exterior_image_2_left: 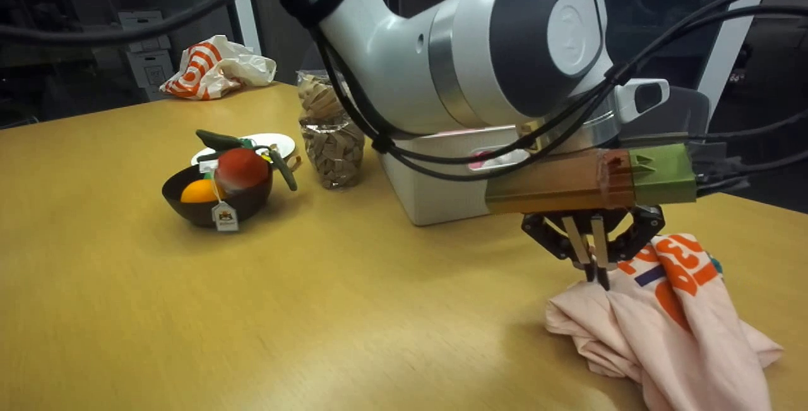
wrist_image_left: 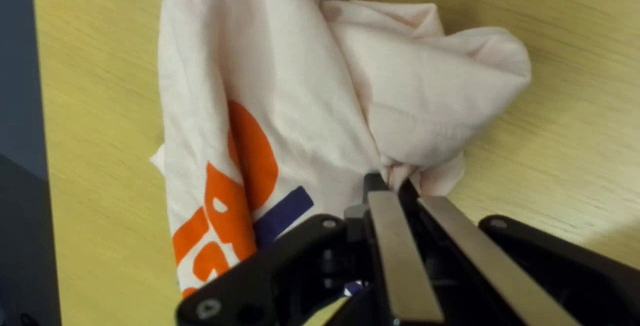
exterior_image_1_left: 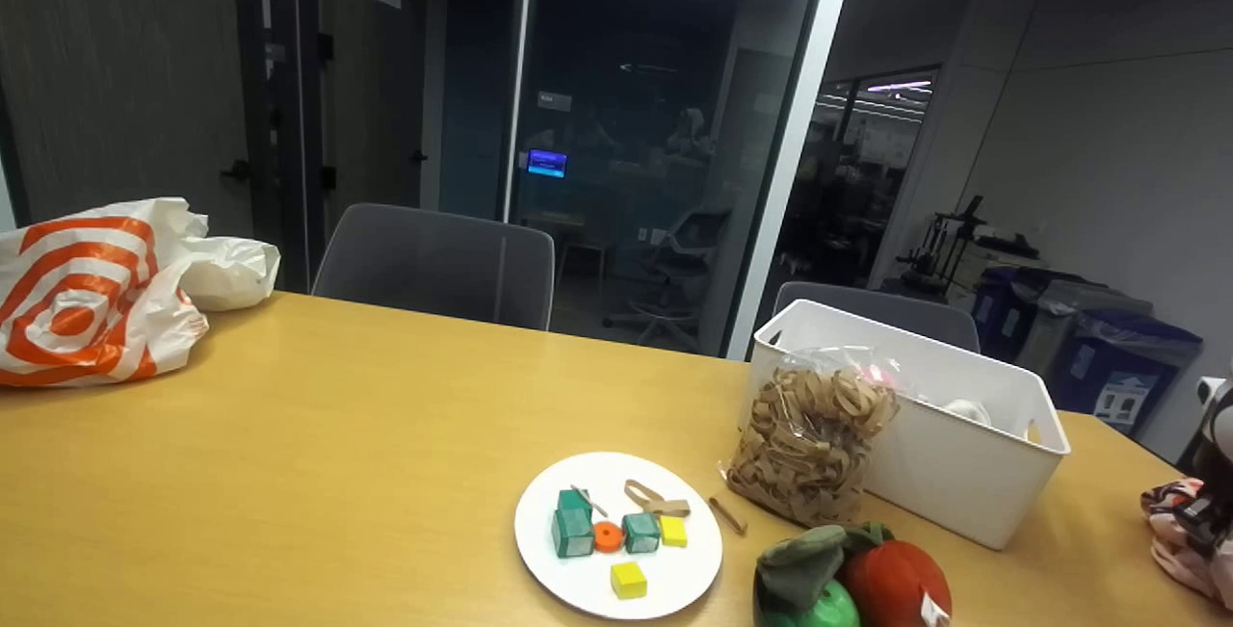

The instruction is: Put some of the items in the basket on the table

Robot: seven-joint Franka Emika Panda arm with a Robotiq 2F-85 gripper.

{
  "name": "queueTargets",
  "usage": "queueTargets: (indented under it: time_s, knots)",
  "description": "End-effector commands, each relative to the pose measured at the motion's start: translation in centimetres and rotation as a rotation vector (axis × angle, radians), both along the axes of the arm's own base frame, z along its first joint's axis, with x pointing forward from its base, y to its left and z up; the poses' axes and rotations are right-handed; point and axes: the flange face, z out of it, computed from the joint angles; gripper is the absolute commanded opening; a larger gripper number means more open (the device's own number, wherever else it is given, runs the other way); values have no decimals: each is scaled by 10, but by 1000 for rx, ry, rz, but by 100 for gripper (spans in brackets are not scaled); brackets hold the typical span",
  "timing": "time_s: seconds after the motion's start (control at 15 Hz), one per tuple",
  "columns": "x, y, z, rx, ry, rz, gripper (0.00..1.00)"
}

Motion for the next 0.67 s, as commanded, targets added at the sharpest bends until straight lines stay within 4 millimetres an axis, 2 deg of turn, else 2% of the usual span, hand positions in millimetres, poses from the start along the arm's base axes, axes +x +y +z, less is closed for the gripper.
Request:
queueTargets:
  time_s: [0.0,0.27,0.4,0.6]
  knots:
    - [-14,23,39,188,-28,3,7]
    - [-19,37,66,450,6,21,6]
    - [-36,40,67,516,139,38,5]
    - [-60,38,88,542,229,47,5]
